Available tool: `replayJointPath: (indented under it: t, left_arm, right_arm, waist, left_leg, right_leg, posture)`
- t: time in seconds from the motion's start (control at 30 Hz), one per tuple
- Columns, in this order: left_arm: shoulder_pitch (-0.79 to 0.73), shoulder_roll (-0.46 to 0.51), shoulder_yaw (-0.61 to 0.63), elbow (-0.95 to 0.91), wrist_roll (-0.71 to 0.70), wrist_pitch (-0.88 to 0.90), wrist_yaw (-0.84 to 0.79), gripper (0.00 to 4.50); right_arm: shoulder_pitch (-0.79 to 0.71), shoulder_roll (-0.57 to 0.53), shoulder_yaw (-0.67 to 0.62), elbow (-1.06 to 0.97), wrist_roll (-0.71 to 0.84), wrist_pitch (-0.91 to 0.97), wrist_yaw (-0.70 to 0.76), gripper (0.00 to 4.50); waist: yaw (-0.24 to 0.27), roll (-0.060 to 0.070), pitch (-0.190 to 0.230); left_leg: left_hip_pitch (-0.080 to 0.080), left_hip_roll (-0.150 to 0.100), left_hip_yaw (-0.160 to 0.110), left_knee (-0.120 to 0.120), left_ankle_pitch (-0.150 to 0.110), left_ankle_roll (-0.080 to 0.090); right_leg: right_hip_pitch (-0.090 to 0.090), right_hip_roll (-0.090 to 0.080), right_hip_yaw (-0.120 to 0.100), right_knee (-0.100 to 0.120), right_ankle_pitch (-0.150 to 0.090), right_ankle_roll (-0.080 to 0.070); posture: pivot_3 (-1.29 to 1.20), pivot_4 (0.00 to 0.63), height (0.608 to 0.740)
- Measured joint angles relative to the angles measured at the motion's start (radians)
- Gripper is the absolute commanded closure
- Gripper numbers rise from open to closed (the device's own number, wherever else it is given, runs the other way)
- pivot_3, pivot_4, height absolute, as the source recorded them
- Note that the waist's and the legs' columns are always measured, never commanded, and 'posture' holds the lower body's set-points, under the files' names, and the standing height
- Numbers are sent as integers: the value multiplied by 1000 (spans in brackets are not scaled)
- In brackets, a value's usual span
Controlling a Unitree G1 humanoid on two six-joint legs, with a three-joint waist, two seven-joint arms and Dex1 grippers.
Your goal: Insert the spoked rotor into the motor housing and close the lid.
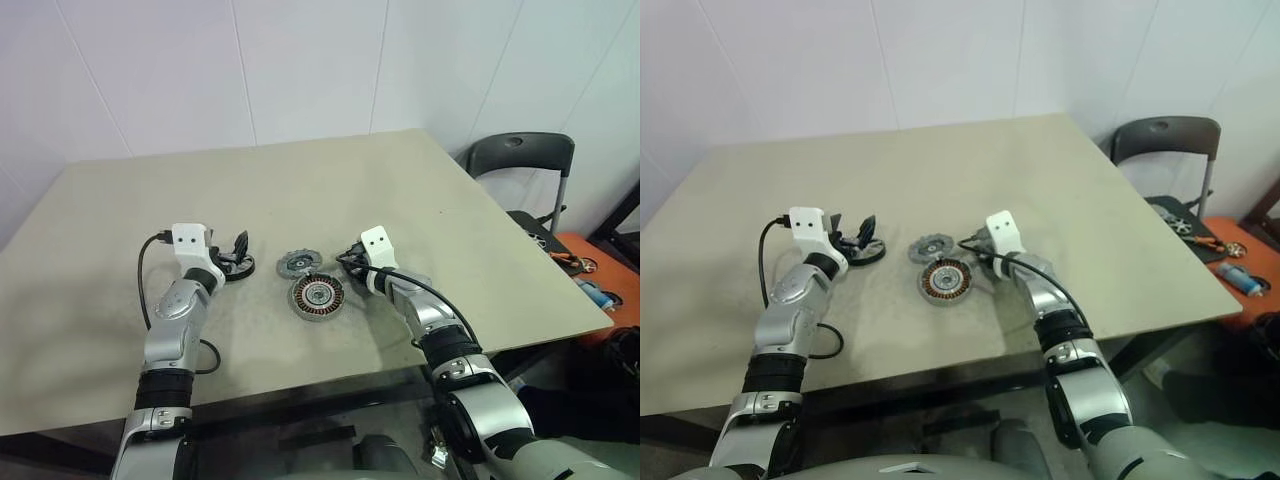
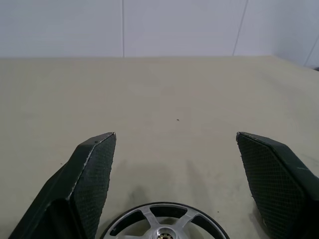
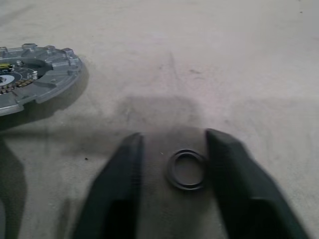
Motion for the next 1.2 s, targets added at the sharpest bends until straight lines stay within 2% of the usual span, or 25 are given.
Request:
replayJointPath:
  t: [0.27, 0.4, 0.9, 1.03, 1.2]
  left_arm:
    - [-1, 0, -1, 0, 0, 0, 0, 390]
    - [-6, 0, -1, 2, 0, 0, -1, 390]
    - [-24, 3, -1, 58, 0, -11, -7, 390]
    - [-32, 10, 0, 71, 0, -20, -11, 390]
    - [-53, 12, -1, 88, 0, -35, -23, 390]
  right_arm:
    - [9, -10, -3, -19, 1, 15, -7, 2800]
    - [16, -13, -6, -30, 7, 20, -2, 3657]
    - [17, -17, -19, -52, 28, 56, -7, 3657]
    - [49, -42, -29, -137, 79, 82, 83, 3657]
    - [73, -75, -17, -340, 136, 131, 197, 3657]
  waist:
    - [5, 0, 0]
    - [14, 0, 0]
    - [22, 0, 0]
    - [19, 0, 0]
    - [15, 1, 1]
  left_leg:
    - [0, 0, 0, 0, 0, 0]
    - [0, 0, 0, 0, 0, 0]
    - [0, 0, 0, 0, 0, 0]
    - [-1, 0, 0, -1, 0, 0]
    - [-1, 0, 0, -2, 0, 0]
  right_leg:
    - [0, 0, 0, 0, 0, 0]
    - [0, 0, 0, 0, 0, 0]
    - [0, 0, 0, 0, 0, 0]
    - [-1, 0, 0, -1, 0, 0]
    - [-2, 0, 0, -2, 0, 0]
  posture:
    - [0, 0, 740]
    - [0, 0, 740]
    - [0, 0, 740]
    - [0, 0, 740]
    - [0, 0, 740]
